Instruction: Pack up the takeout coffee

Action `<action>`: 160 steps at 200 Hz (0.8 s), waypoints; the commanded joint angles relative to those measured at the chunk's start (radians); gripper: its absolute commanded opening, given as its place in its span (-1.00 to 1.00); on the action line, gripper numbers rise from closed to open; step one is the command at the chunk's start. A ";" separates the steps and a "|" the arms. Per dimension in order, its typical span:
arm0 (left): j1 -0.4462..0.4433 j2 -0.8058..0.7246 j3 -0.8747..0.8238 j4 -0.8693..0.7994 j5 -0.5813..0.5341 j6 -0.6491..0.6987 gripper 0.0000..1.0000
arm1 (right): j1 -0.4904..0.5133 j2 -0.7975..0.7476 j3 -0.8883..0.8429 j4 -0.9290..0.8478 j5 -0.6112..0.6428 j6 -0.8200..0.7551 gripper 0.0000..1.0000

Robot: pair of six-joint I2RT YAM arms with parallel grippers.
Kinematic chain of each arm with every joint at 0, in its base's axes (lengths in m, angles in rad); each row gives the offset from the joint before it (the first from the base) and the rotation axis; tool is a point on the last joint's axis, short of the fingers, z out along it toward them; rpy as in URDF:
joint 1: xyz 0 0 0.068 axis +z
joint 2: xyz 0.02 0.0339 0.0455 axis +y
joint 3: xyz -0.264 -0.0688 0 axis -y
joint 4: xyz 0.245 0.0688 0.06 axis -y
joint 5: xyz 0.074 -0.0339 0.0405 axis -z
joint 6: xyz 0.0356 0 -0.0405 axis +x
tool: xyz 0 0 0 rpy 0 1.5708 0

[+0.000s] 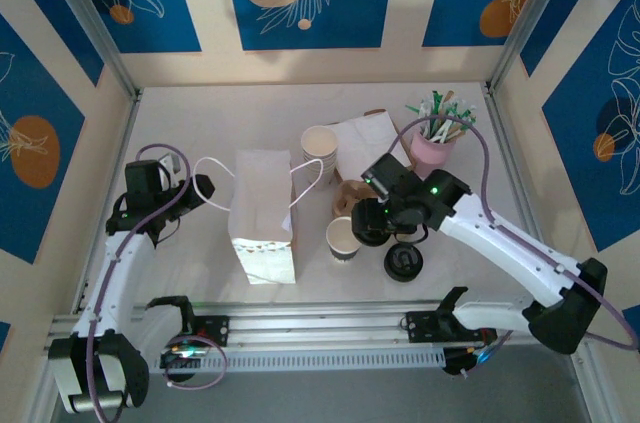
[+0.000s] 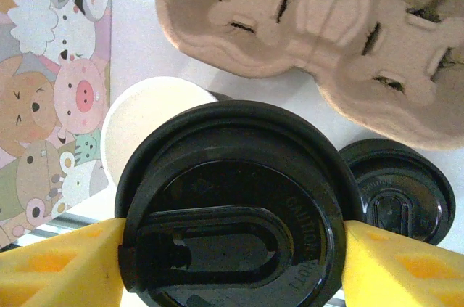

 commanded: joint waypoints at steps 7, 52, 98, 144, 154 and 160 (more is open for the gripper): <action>-0.008 -0.017 0.006 -0.008 -0.002 0.009 0.03 | 0.023 0.042 0.039 -0.033 0.028 -0.032 0.41; -0.007 -0.015 0.005 -0.010 -0.004 0.009 0.03 | 0.037 0.094 0.060 -0.031 0.029 -0.043 0.41; -0.007 -0.015 0.007 -0.013 -0.007 0.012 0.03 | 0.053 0.154 0.078 -0.035 0.027 -0.051 0.41; -0.007 -0.015 0.007 -0.013 -0.007 0.012 0.03 | 0.088 0.189 0.065 0.045 -0.020 -0.035 0.41; -0.008 -0.015 0.007 -0.013 -0.007 0.012 0.03 | 0.090 0.200 0.066 0.053 -0.020 -0.031 0.41; -0.007 -0.015 0.007 -0.013 -0.007 0.013 0.03 | 0.090 0.205 0.066 0.056 -0.020 -0.028 0.41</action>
